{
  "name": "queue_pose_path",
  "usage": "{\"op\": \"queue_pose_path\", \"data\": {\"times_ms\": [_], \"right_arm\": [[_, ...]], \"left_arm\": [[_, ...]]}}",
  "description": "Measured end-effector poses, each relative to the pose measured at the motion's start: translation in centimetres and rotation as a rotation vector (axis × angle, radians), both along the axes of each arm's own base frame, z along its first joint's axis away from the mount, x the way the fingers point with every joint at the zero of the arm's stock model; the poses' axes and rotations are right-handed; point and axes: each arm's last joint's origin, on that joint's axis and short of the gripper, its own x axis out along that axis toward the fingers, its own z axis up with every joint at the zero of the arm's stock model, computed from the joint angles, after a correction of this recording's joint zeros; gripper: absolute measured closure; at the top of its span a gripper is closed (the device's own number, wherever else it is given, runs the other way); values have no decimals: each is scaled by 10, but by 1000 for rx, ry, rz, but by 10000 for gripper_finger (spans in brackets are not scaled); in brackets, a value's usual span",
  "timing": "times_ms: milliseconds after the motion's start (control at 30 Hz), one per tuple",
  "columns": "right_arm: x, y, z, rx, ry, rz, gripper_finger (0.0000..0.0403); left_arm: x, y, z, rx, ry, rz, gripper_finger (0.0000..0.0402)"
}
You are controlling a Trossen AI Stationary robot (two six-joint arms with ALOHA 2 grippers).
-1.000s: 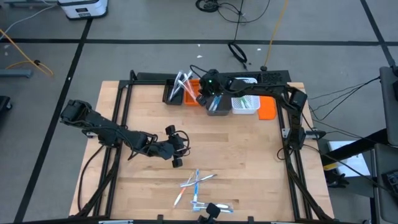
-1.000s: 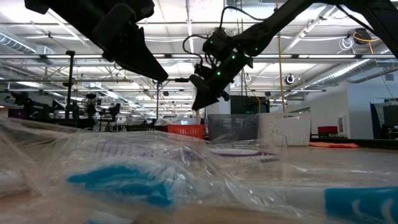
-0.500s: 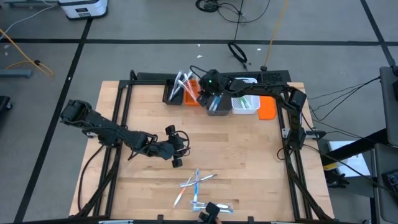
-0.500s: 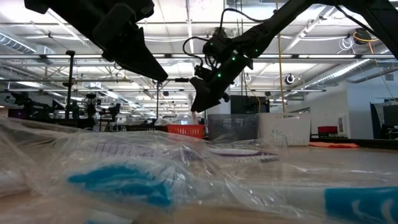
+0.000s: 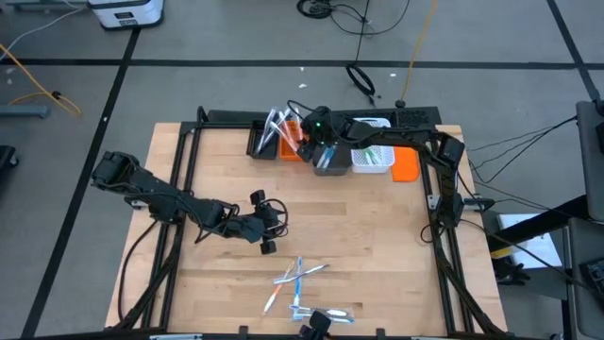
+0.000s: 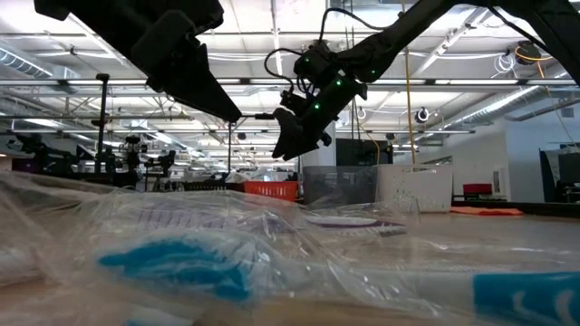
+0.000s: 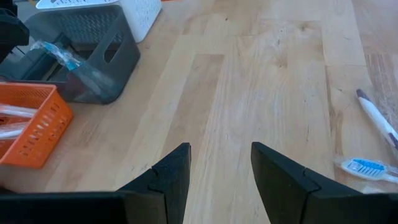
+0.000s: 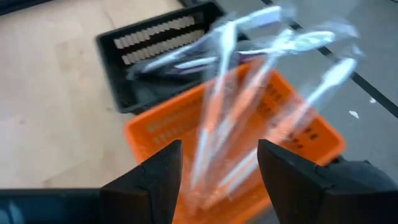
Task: Pick & Place Toothbrushes
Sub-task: Put the purple toothbrush into the black bin
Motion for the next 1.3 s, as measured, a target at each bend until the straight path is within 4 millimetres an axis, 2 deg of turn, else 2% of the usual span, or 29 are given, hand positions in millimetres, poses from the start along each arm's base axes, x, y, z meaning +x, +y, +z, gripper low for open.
{"op": "queue_pose_path", "data": {"times_ms": [300,467,600,933,1300], "right_arm": [[13,28,1,1,0,75,211],[17,55,11,44,-11,185,211],[17,83,12,122,35,302,211],[15,162,-1,204,265,474,216],[7,245,-3,257,356,597,221]], "left_arm": [[0,0,0,1,2,-1,231],[-1,-1,0,0,4,-3,231],[-2,-2,-2,5,19,-8,231],[-7,-3,-6,5,77,1,231],[-10,-7,-8,14,100,-16,231]]}}
